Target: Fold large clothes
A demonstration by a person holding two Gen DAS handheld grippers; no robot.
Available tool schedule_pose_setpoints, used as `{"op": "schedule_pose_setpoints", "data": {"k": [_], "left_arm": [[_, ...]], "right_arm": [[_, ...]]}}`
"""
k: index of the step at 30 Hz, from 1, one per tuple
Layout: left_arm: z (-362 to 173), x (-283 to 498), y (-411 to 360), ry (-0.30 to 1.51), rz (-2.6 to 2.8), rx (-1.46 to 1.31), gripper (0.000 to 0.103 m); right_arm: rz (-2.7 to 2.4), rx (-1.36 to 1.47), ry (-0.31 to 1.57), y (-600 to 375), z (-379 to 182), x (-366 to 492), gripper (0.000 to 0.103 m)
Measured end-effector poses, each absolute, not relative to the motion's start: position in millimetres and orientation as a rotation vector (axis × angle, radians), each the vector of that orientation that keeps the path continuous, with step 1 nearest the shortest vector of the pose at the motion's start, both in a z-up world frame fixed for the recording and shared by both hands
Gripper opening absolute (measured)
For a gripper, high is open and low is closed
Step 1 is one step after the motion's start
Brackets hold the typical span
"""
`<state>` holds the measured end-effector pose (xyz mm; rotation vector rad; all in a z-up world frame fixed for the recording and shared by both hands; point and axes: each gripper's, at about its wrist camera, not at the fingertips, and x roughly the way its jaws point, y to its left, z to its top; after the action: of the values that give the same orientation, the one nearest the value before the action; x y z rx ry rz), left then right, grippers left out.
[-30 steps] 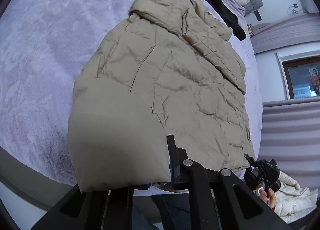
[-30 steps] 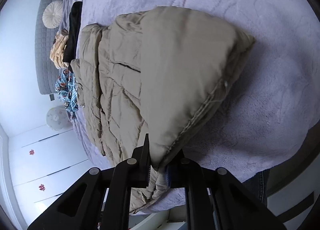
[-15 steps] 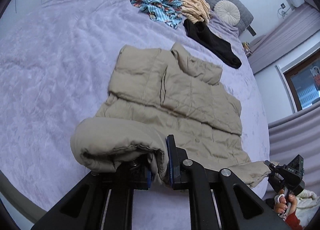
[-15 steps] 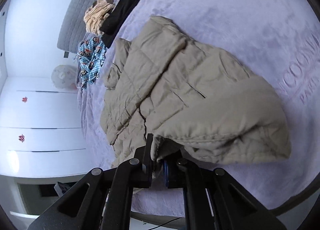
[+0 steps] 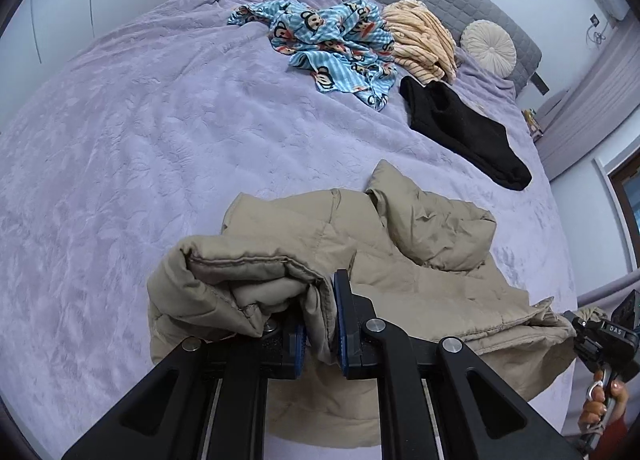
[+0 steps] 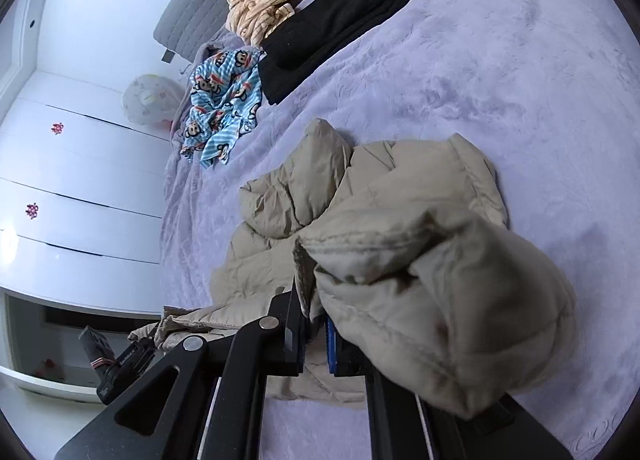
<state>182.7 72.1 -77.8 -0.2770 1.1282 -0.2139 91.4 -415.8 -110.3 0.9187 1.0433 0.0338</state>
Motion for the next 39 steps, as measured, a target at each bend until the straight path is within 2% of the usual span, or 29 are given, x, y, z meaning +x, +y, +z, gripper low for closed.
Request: {"op": "schedule_pose_setpoints", "data": {"k": [11, 17, 19, 20, 21, 22, 23, 27, 28, 29, 30, 31, 32, 34, 35, 37, 39], "left_arm": [[-158.4, 263.9, 62.1, 1.265, -0.212, -0.235, 0.014], [-156.2, 267.4, 61.1, 1.242, -0.204, -0.229, 0.014], [-143.1, 261.7, 61.8, 1.192, -0.203, -0.197, 0.024], [-135.5, 258.3, 61.8, 1.156, -0.194, -0.166, 0.039], [-128.8, 255.7, 61.9, 1.122, -0.175, -0.133, 0.067], [-123.0, 254.3, 62.1, 1.09, -0.156, -0.113, 0.078], [-118.3, 253.3, 62.1, 1.06, -0.149, -0.094, 0.081], [-114.2, 257.2, 60.0, 1.084, -0.146, -0.058, 0.081], [-112.5, 255.0, 59.0, 1.085, -0.164, -0.065, 0.081], [-110.9, 251.2, 56.4, 1.089, -0.196, -0.067, 0.08], [-109.6, 245.5, 51.9, 1.089, -0.239, -0.065, 0.071], [-109.7, 239.1, 46.0, 1.095, -0.272, -0.053, 0.067], [-110.3, 231.2, 38.6, 1.104, -0.3, -0.036, 0.067], [-115.6, 215.7, 23.6, 1.108, -0.358, -0.004, 0.066], [-120.3, 207.9, 14.6, 1.11, -0.378, 0.027, 0.066], [-134.4, 197.9, -3.9, 1.113, -0.39, 0.094, 0.066], [-151.4, 195.7, -16.6, 1.127, -0.384, 0.112, 0.066]], "right_arm": [[-0.114, 0.998, 1.095, -424.9, -182.2, 154.3, 0.008], [-0.145, 1.025, 1.116, -428.6, -207.4, 171.3, 0.008], [-0.144, 1.03, 1.112, -429.3, -207.2, 172.9, 0.008], [-0.143, 1.024, 1.111, -429.5, -206.0, 173.6, 0.008], [-0.14, 1.018, 1.111, -430.0, -204.9, 174.3, 0.008], [-0.135, 1.016, 1.111, -431.4, -205.3, 175.2, 0.008], [-0.132, 1.017, 1.114, -432.0, -205.3, 175.7, 0.008], [-0.125, 1.01, 1.142, -432.7, -201.6, 178.3, 0.012], [-0.118, 1.001, 1.136, -431.9, -195.8, 176.5, 0.017], [-0.111, 0.987, 1.121, -430.1, -188.6, 173.9, 0.027], [-0.103, 0.964, 1.101, -428.0, -178.1, 168.2, 0.035], [-0.098, 0.941, 1.08, -425.4, -168.3, 161.3, 0.054], [-0.091, 0.913, 1.06, -421.7, -159.8, 153.5, 0.058], [-0.058, 0.833, 1.073, -409.6, -151.7, 142.9, 0.055], [-0.046, 0.793, 1.084, -402.9, -151.5, 139.5, 0.041], [-0.02, 0.714, 1.134, -387.8, -160.4, 137.9, 0.022], [-0.023, 0.658, 1.17, -378.3, -174.8, 141.5, 0.021]]}}
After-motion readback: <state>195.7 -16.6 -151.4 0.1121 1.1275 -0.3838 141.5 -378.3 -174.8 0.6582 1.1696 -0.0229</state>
